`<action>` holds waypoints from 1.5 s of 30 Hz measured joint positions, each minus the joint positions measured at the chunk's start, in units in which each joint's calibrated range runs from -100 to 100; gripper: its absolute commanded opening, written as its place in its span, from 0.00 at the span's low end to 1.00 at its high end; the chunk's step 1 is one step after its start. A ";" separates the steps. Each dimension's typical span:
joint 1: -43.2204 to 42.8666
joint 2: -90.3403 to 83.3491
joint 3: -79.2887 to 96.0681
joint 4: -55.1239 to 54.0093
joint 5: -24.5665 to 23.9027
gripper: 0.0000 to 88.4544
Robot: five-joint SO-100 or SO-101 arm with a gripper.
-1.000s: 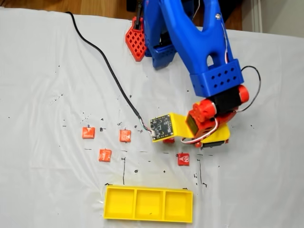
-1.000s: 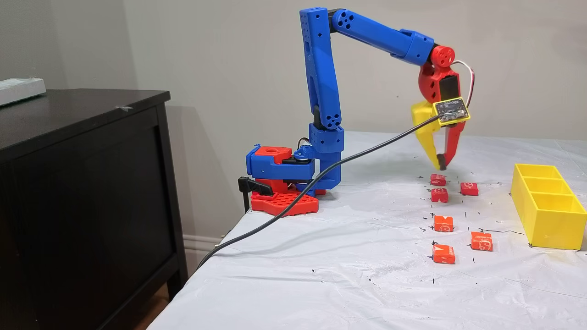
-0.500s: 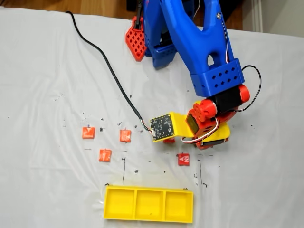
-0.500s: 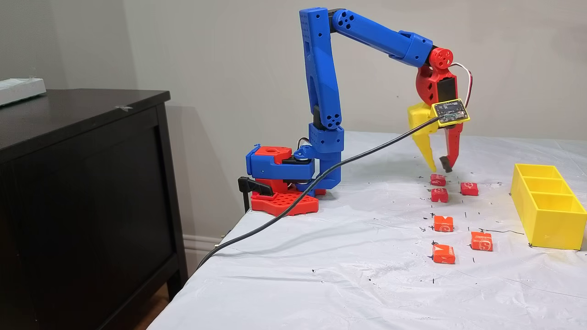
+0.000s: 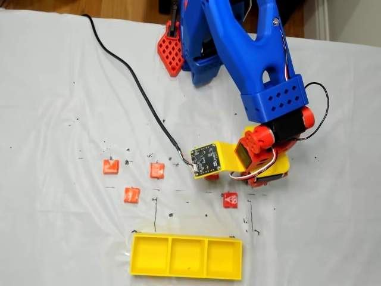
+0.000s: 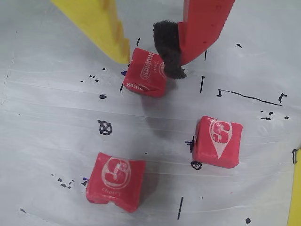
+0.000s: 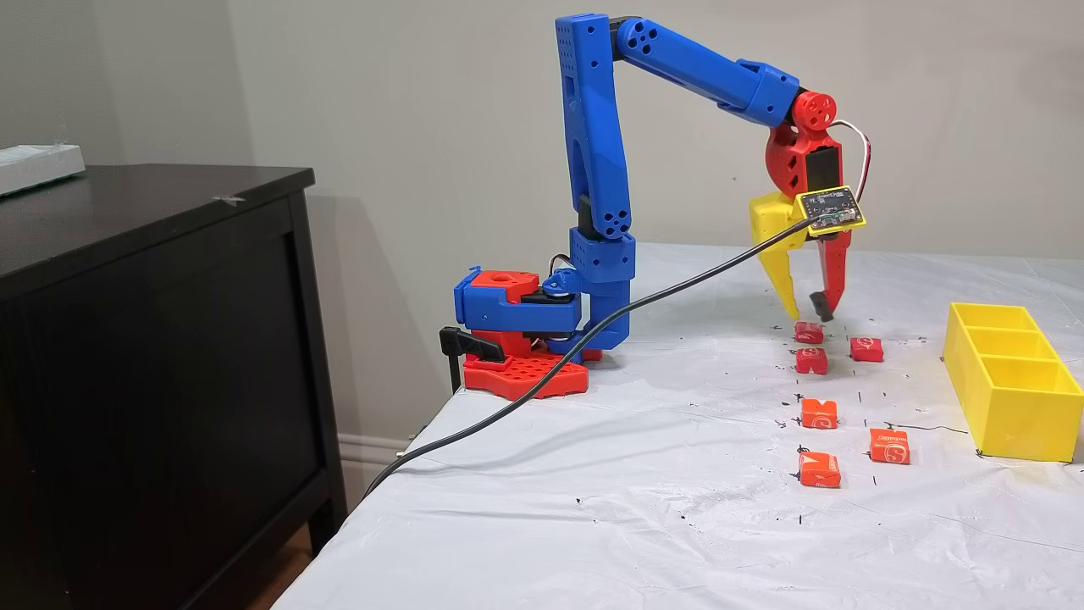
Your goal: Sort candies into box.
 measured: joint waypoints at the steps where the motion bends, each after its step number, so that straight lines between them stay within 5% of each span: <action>1: 0.00 0.00 0.00 -0.56 0.00 0.16; 41: -1.25 4.99 1.71 -3.41 0.00 0.19; 45: -1.25 6.26 1.63 -4.05 0.00 0.13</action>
